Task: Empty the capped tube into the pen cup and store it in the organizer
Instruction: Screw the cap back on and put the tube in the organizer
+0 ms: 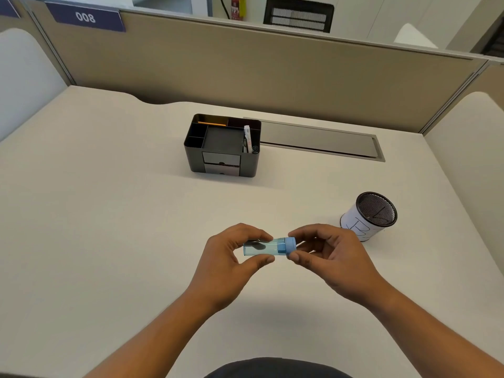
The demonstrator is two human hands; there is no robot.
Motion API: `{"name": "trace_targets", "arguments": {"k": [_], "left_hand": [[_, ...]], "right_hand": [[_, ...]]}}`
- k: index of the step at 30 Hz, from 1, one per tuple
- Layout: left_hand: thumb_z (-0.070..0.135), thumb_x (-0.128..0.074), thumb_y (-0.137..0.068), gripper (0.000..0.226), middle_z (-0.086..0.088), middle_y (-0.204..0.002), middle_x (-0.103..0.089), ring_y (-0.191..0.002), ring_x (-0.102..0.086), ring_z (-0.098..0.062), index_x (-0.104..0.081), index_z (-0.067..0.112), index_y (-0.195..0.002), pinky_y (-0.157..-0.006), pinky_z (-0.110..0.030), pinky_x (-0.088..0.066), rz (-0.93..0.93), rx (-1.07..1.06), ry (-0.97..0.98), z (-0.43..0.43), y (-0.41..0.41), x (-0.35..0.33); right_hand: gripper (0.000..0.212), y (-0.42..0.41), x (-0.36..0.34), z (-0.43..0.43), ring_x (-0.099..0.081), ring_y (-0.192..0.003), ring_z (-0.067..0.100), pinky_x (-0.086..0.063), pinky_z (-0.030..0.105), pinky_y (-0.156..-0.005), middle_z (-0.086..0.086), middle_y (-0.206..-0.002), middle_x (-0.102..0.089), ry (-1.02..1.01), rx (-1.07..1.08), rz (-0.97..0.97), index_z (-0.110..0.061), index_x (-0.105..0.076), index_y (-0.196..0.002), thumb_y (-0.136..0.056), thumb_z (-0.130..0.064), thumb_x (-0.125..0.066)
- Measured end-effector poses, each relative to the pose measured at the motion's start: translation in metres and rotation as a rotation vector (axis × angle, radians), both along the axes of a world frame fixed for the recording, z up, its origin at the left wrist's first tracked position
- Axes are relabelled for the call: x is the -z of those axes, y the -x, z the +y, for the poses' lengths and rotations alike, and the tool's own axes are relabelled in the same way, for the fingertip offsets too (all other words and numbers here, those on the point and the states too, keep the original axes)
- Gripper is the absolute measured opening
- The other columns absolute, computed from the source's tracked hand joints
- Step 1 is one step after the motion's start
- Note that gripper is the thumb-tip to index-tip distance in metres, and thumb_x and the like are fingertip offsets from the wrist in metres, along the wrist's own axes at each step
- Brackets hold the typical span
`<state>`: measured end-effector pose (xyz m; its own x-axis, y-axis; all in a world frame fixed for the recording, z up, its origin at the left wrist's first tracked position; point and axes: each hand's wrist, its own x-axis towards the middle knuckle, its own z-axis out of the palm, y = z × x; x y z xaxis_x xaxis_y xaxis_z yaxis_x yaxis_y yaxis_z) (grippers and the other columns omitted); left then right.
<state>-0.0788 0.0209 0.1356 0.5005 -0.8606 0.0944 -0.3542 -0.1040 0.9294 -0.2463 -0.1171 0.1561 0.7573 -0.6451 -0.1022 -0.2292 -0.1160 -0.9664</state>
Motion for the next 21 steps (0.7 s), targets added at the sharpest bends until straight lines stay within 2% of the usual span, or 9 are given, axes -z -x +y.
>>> {"name": "trace_targets", "arguments": {"k": [2,5,9,13,17,21], "left_hand": [[0.021,-0.083,-0.075,0.026,0.019,-0.094,-0.071,-0.095,-0.066,-0.008,-0.071,0.032,-0.095,-0.076,-0.027,-0.053,-0.025,0.003,0.002,-0.0011,-0.0001,-0.0013],[0.021,-0.083,-0.075,0.026,0.019,-0.093,-0.071,-0.095,-0.066,-0.009,-0.071,0.032,-0.096,-0.078,-0.025,-0.053,-0.048,0.006,0.014,-0.0019,-0.0006,-0.0023],[0.02,-0.084,-0.074,0.027,0.017,-0.094,-0.072,-0.096,-0.066,-0.011,-0.071,0.032,-0.095,-0.075,-0.036,-0.055,-0.045,0.01,0.039,-0.0024,-0.0009,-0.0039],[0.02,-0.083,-0.074,0.027,0.016,-0.094,-0.072,-0.097,-0.067,-0.012,-0.071,0.031,-0.097,-0.073,-0.038,-0.055,-0.065,0.03,0.058,-0.002,-0.0011,-0.0052],[0.021,-0.082,-0.076,0.026,0.014,-0.095,-0.073,-0.098,-0.067,-0.013,-0.072,0.029,-0.098,-0.08,-0.03,-0.054,-0.09,0.058,0.077,-0.0031,-0.004,-0.0072],[0.019,-0.082,-0.076,0.026,0.013,-0.094,-0.072,-0.096,-0.066,-0.013,-0.072,0.028,-0.097,-0.081,-0.027,-0.053,-0.092,0.035,0.085,-0.004,-0.006,-0.0082]], "right_hand": [[0.021,-0.0008,-0.0017,0.0003,-0.073,-0.071,0.019,-0.06,0.023,-0.067,0.004,-0.086,-0.08,-0.021,0.011,-0.018,-0.018,-0.078,-0.096,-0.075,-0.016,-0.083],[0.025,-0.0029,-0.003,0.0024,-0.074,-0.069,0.026,-0.061,0.025,-0.064,0.011,-0.084,-0.079,-0.067,0.025,-0.047,-0.012,-0.078,-0.094,-0.074,-0.027,-0.079],[0.022,-0.0043,-0.0022,0.0036,-0.074,-0.064,0.02,-0.058,0.024,-0.058,0.004,-0.072,-0.077,-0.105,0.037,-0.05,-0.012,-0.078,-0.089,-0.08,-0.03,-0.073],[0.029,-0.0059,-0.0036,0.007,-0.073,-0.059,0.019,-0.058,0.024,-0.054,0.004,-0.069,-0.074,-0.094,0.033,-0.035,-0.013,-0.077,-0.084,-0.085,-0.04,-0.066],[0.03,-0.0077,-0.0046,0.0069,-0.073,-0.061,0.02,-0.058,0.025,-0.055,0.004,-0.069,-0.075,-0.128,0.039,-0.019,-0.013,-0.078,-0.086,-0.084,-0.04,-0.064],[0.026,-0.007,-0.0087,0.0064,-0.075,-0.069,0.022,-0.06,0.026,-0.062,0.013,-0.08,-0.075,-0.181,0.048,-0.075,-0.021,-0.076,-0.099,-0.076,-0.032,-0.076]]}}
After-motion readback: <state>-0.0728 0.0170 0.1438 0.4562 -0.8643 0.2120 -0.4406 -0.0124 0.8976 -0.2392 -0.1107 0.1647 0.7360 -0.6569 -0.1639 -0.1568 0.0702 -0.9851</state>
